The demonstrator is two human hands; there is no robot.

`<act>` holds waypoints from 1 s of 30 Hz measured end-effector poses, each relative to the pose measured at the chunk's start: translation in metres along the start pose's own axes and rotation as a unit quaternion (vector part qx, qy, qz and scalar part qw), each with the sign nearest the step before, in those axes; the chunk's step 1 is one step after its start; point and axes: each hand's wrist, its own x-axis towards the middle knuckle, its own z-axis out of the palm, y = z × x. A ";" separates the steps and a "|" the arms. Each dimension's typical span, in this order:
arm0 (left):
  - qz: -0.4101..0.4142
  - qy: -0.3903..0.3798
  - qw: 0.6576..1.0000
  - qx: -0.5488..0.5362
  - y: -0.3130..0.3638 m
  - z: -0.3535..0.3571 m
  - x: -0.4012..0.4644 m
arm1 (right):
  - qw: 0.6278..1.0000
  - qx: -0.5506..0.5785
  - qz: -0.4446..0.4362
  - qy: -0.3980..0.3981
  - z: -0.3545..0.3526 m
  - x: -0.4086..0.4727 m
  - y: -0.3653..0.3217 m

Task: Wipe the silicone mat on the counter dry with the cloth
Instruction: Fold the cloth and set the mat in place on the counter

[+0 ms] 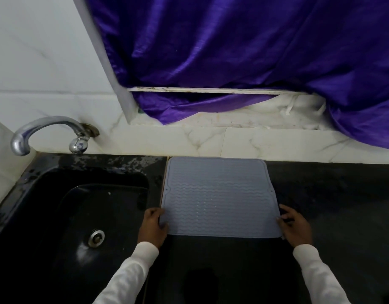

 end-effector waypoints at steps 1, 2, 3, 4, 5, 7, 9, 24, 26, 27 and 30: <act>-0.001 0.003 1.000 -0.004 0.000 0.001 -0.004 | 1.000 -0.014 0.000 0.017 0.003 -0.002 0.000; -0.002 0.006 1.000 -0.006 0.000 0.002 -0.006 | 0.999 -0.032 -0.004 0.035 0.006 -0.002 0.000; -0.003 0.009 1.000 -0.007 0.001 0.002 -0.008 | 0.997 -0.051 -0.009 0.052 0.010 -0.002 0.000; -0.005 0.014 1.000 -0.008 0.001 0.003 -0.009 | 0.996 -0.064 -0.010 0.064 0.014 -0.001 0.001; -0.008 0.017 1.000 -0.012 0.001 0.003 -0.010 | 0.995 -0.070 -0.010 0.071 0.016 -0.001 0.001; -0.012 0.019 1.000 -0.015 0.001 0.002 -0.011 | 0.994 -0.076 -0.010 0.075 0.019 0.000 0.002; -0.014 0.017 1.000 -0.009 0.001 0.002 -0.012 | 0.994 -0.081 -0.016 0.071 0.020 0.001 0.004; -0.013 0.023 0.999 0.021 0.004 0.003 -0.019 | 0.992 -0.109 -0.058 -0.014 0.013 -0.010 0.006; 0.005 0.024 0.999 0.039 0.001 0.002 -0.024 | 0.989 -0.136 -0.059 -0.007 0.015 -0.014 0.004; 0.017 0.022 0.998 0.048 -0.001 0.002 -0.026 | 0.986 -0.155 -0.066 -0.004 0.015 -0.016 0.003; 0.048 0.011 0.996 0.071 -0.007 0.005 -0.034 | 0.974 -0.215 -0.076 0.003 0.015 -0.023 0.003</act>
